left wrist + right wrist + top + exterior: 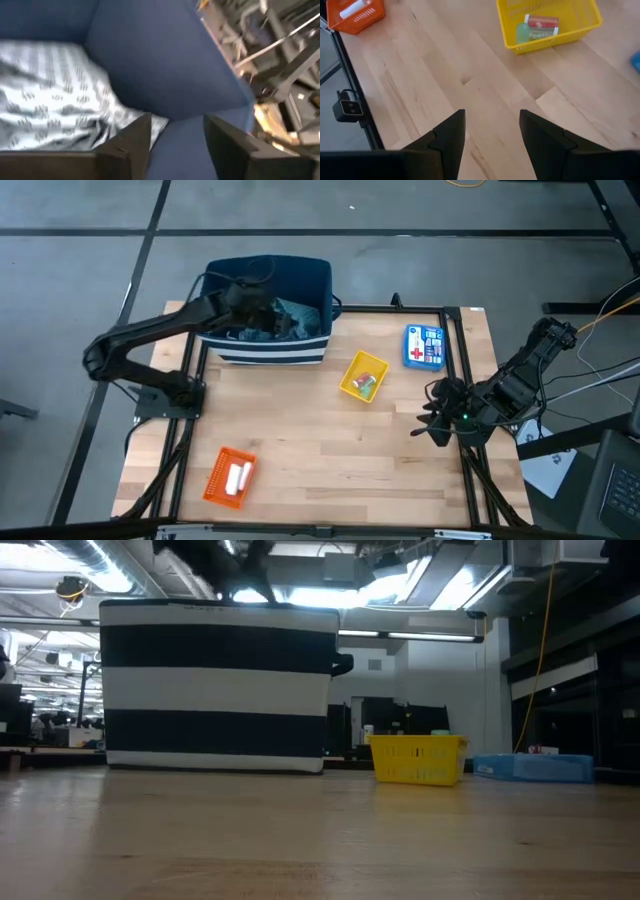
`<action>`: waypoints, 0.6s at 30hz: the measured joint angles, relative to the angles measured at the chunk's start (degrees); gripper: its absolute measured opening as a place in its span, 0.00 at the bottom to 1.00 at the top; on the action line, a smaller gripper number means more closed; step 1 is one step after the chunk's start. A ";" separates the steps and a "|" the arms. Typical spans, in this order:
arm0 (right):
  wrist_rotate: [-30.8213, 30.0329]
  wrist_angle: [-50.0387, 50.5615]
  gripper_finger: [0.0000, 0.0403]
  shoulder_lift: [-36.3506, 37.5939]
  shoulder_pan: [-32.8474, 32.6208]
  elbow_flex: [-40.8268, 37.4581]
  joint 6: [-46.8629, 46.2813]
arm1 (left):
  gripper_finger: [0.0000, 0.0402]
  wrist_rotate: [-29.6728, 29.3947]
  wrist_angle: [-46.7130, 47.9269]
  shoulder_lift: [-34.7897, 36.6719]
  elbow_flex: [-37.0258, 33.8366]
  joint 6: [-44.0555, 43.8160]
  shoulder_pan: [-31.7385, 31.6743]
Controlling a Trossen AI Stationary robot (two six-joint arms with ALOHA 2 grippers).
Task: Pick & place medical supplies in basket/bin
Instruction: Return to Home Position
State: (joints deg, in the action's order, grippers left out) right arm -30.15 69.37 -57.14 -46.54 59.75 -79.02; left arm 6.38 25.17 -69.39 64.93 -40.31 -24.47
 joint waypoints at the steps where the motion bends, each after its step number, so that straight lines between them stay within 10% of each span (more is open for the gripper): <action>1: -0.33 0.00 0.47 0.00 0.00 0.00 -0.03 | 0.46 -1.49 -0.73 0.86 0.00 0.25 0.45; 18: -0.74 -0.35 0.47 0.00 0.00 0.00 -1.12 | 0.56 -13.75 -44.10 5.23 0.11 4.70 20.02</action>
State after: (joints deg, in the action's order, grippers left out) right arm -30.89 69.02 -57.14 -46.54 59.75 -80.14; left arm -7.37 -18.93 -64.16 65.04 -35.61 -4.44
